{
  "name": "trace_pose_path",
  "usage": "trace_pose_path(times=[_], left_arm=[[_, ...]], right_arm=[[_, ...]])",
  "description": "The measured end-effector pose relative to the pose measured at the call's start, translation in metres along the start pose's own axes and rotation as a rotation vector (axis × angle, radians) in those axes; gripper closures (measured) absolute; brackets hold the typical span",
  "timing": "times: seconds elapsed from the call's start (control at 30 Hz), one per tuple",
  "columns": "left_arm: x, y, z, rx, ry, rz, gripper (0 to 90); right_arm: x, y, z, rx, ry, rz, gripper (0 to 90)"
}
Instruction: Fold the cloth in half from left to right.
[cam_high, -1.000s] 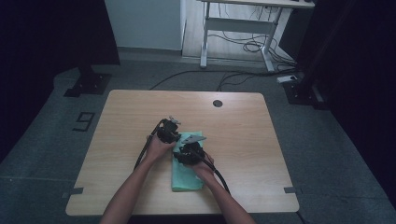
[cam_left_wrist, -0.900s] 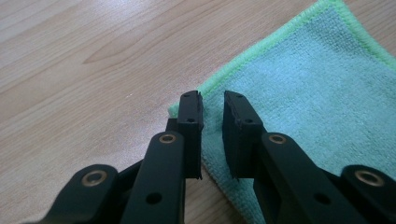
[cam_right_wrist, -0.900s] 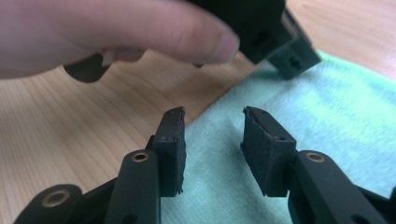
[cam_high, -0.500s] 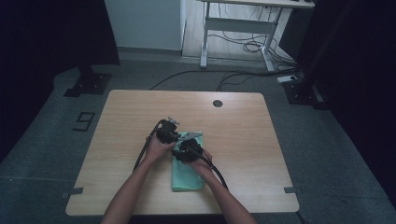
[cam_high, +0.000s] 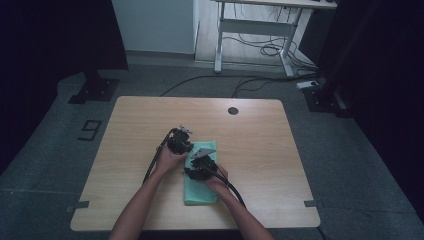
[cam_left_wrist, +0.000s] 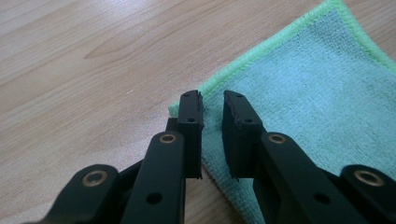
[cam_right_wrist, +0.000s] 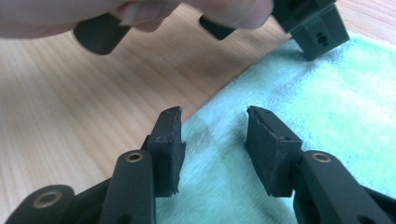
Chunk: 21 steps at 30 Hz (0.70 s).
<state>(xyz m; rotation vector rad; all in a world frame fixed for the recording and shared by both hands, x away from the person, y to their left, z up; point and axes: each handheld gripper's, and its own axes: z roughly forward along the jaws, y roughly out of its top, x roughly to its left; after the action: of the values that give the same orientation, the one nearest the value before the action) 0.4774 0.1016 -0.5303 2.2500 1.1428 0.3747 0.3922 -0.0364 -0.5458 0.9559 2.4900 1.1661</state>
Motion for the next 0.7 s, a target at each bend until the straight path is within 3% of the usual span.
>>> trace_pose_path(times=[0.2,0.37,0.7], left_arm=[[0.0,0.0,0.0,0.003,0.002,-0.007,78.1],[-0.001,0.0,0.0,0.004,0.004,-0.012,78.1],[0.0,0.001,0.0,0.004,0.002,-0.021,78.0]], right_arm=[[0.011,-0.008,-0.007,0.003,-0.004,-0.054,54.0],[0.018,-0.012,-0.015,0.03,0.036,-0.091,52.9],[0.037,-0.026,-0.029,0.031,0.059,-0.147,52.6]])
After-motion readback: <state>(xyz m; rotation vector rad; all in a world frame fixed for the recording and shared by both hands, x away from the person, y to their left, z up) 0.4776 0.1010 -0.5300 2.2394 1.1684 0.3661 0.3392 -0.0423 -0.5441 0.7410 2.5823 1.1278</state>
